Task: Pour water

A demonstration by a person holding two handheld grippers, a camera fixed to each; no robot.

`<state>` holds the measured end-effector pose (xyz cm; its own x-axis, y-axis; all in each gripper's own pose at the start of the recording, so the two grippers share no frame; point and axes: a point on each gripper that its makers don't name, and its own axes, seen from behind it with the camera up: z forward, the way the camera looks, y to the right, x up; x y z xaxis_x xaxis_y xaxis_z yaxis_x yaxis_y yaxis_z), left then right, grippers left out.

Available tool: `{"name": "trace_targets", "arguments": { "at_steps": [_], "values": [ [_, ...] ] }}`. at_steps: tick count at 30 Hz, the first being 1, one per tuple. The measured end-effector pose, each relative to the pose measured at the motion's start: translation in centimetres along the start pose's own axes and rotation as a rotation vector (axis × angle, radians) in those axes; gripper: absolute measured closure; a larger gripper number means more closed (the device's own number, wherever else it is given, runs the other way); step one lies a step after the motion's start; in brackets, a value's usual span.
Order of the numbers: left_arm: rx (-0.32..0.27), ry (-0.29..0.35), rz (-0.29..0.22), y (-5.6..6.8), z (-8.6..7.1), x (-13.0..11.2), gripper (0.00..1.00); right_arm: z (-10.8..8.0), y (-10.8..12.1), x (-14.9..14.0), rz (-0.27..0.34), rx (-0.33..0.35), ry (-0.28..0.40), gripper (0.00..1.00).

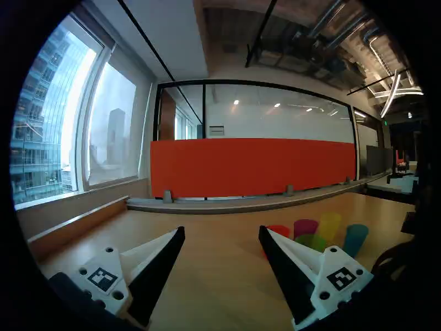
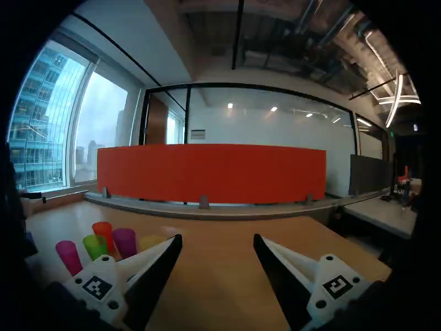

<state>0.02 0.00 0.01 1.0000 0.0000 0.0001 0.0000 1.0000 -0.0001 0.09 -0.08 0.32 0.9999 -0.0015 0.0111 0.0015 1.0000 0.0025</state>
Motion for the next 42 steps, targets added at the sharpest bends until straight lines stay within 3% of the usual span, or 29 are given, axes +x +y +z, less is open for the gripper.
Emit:
{"name": "trace_targets", "arguments": {
  "at_steps": [12,18,27,33,42],
  "values": [
    [-0.059,-0.025,-0.001,0.9,1.9,5.1,0.0,1.3,0.6,3.6,-0.014,0.007,-0.03,0.0],
    [-0.06,-0.031,0.026,0.5,2.6,7.6,0.0,1.8,0.7,6.2,0.004,0.021,-0.038,0.0],
    [-0.086,-0.048,-0.017,-0.2,3.5,10.7,0.0,2.1,0.1,9.7,0.007,0.044,-0.035,0.0],
    [-0.105,-0.039,-0.014,-0.4,3.8,13.4,0.0,2.3,0.0,11.9,0.003,0.056,-0.028,0.0],
    [-0.189,-0.06,-0.05,1.3,4.0,14.8,0.0,2.5,-0.7,13.8,0.007,0.097,-0.013,0.0]
  ]
}}
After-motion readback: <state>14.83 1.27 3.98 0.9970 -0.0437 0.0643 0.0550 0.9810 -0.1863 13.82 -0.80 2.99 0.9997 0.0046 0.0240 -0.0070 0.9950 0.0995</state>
